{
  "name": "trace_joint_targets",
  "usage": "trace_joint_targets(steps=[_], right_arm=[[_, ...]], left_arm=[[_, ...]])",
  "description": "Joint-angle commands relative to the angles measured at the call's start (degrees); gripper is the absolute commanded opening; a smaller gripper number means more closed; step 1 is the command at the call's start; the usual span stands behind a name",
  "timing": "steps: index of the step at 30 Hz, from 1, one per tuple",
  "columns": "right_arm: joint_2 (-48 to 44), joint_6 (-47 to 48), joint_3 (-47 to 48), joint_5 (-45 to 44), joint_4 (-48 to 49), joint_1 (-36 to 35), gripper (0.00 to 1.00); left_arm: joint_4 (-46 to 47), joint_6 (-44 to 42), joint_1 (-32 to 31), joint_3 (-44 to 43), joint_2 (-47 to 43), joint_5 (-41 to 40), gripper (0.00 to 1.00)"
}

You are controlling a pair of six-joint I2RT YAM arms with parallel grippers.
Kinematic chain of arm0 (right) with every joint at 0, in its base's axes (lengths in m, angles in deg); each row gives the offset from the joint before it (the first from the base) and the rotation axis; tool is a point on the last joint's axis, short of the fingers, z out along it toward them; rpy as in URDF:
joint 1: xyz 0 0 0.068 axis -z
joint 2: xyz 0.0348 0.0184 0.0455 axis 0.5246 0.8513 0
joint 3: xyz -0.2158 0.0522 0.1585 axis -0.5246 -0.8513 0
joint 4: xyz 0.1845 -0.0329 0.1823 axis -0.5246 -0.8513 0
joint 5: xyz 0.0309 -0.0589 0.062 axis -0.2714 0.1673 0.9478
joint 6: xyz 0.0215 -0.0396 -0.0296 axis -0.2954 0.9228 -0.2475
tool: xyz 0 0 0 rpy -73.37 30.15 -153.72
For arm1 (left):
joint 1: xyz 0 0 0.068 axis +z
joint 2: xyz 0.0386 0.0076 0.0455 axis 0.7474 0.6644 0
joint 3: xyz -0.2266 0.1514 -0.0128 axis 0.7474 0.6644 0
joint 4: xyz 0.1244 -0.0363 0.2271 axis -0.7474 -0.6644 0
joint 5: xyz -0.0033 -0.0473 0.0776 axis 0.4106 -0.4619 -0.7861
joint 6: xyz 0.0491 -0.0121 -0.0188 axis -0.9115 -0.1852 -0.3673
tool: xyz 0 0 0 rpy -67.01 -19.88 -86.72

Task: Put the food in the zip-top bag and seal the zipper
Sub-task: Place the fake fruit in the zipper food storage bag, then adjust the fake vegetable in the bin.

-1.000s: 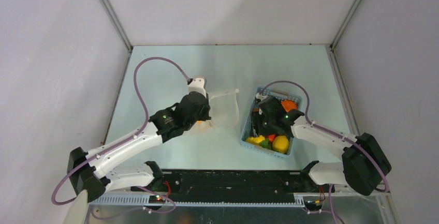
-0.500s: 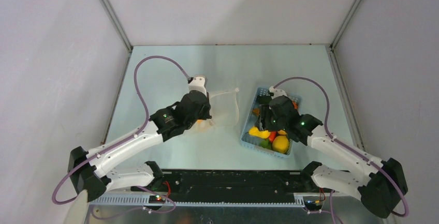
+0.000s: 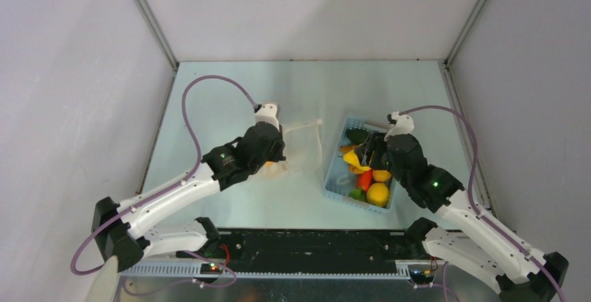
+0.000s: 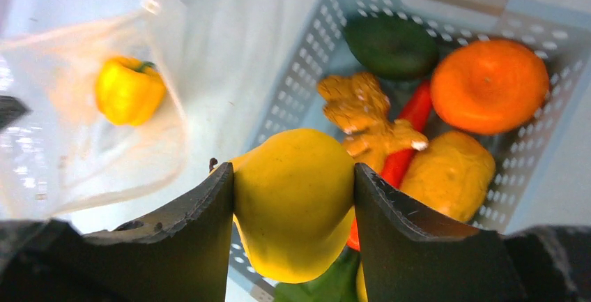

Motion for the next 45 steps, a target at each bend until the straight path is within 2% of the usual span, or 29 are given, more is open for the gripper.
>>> trace_joint_targets(steps=[1, 7, 11, 15, 21, 23, 24, 25, 26, 28, 30, 33, 39, 45], right_arm=[[-2.15, 1.93, 0.50, 0.58, 9.94, -1.75, 0.09], [3.65, 2.80, 1.11, -3.49, 21.37, -8.37, 0.09], [10.90, 3.67, 2.61, -7.92, 28.30, -13.25, 0.09], [20.08, 3.40, 5.32, -11.14, 33.15, -16.88, 0.13], [27.77, 2.24, 10.67, -12.05, 32.98, -17.93, 0.34], [29.43, 1.56, 11.64, -11.18, 32.73, -17.98, 0.44], [29.86, 1.39, 12.07, -10.33, 32.59, -18.03, 0.55], [30.40, 1.31, 12.30, -9.99, 32.09, -18.05, 0.59], [30.56, 1.11, 12.65, -9.75, 31.79, -18.11, 0.70], [30.48, 1.01, 12.79, -9.64, 30.76, -18.12, 0.81], [30.04, 0.93, 12.80, -9.62, 29.80, -18.10, 0.87], [29.74, 1.53, 12.80, -9.12, 28.91, -18.17, 0.92], [27.30, 1.06, 12.80, -9.44, 24.05, -18.08, 0.94], [18.75, 0.02, 9.30, -15.03, 18.73, -18.02, 0.99]], left_arm=[[0.94, -1.05, 0.27, -2.35, -0.01, 0.73, 0.00], [1.11, -1.10, 0.24, -1.98, -0.16, 1.12, 0.00], [1.62, -0.81, 0.27, -1.66, -0.16, 2.72, 0.00], [1.90, -0.59, 0.26, -1.41, -0.09, 3.86, 0.00], [1.94, -0.42, 0.26, -1.24, -0.41, 4.61, 0.00], [1.98, -0.44, 0.27, -1.19, -0.50, 4.66, 0.00], [1.99, -0.43, 0.27, -1.19, -0.59, 4.64, 0.00], [1.94, -0.42, 0.27, -1.16, -0.65, 4.51, 0.00], [1.89, -0.46, 0.27, -1.07, -0.82, 4.43, 0.00], [1.85, -0.44, 0.27, -0.98, -1.18, 4.22, 0.00], [2.00, -0.50, 0.24, -0.80, -1.52, 3.91, 0.00], [2.28, -0.37, 0.27, -0.50, -1.82, 3.35, 0.00], [1.49, -0.28, 0.27, -0.83, -1.88, 1.77, 0.00], [1.41, -0.32, 0.27, -0.79, -2.19, 0.64, 0.00]])
